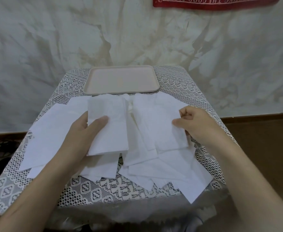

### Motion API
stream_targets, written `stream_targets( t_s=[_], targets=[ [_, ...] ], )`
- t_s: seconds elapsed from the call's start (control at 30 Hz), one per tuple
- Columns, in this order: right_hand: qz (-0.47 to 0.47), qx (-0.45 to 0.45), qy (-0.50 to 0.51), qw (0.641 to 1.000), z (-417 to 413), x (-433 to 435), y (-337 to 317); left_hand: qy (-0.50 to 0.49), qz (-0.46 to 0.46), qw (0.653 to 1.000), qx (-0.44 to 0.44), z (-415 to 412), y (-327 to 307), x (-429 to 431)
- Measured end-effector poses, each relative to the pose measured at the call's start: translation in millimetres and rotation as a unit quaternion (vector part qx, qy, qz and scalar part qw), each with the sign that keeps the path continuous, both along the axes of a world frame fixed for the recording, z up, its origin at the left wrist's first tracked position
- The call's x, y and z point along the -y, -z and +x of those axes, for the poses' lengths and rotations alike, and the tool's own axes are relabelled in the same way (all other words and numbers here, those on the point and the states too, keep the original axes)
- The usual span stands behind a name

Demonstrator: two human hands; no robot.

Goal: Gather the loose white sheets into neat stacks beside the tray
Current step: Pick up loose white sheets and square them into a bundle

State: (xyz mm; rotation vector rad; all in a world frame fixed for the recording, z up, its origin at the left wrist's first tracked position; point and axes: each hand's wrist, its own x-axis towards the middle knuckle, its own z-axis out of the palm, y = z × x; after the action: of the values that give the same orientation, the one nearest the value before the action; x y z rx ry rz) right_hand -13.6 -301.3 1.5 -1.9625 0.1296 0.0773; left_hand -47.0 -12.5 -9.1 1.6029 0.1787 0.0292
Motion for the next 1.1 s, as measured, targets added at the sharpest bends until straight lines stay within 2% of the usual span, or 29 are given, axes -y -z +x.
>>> stream_targets(
  t_s=[0.13, 0.23, 0.3, 0.4, 0.6, 0.77, 0.97, 1.1],
  targets=[
    [0.037, -0.041, 0.032, 0.998, 0, -1, 0, 0.009, -0.004, 1.0, 0.005, -4, -3, 3],
    [0.02, -0.062, -0.03, 0.997, -3, -2, 1, 0.007, -0.007, 1.0, 0.009, -5, -5, 3],
    [0.016, -0.035, -0.03, 0.999, -3, -5, 2, 0.004, -0.006, 1.0, 0.008, -6, -4, 2],
    [0.068, 0.006, 0.009, 0.998, 1, -6, 1, -0.002, -0.014, 1.0, 0.003, -5, -3, 1],
    [0.011, -0.036, -0.004, 0.999, 11, -17, 12, 0.005, -0.043, 0.999, -0.009, -3, 0, 0],
    [0.024, -0.036, -0.023, 0.999, 16, -16, 9, 0.006, -0.045, 0.999, -0.01, 0, -1, 1],
    [0.091, -0.012, 0.01, 0.996, 10, -12, 2, -0.002, -0.044, 0.999, -0.009, 1, 2, 1],
    [0.08, -0.026, 0.006, 0.996, 4, -9, -2, 0.001, -0.039, 0.999, -0.004, 0, 2, 2]
  ],
)
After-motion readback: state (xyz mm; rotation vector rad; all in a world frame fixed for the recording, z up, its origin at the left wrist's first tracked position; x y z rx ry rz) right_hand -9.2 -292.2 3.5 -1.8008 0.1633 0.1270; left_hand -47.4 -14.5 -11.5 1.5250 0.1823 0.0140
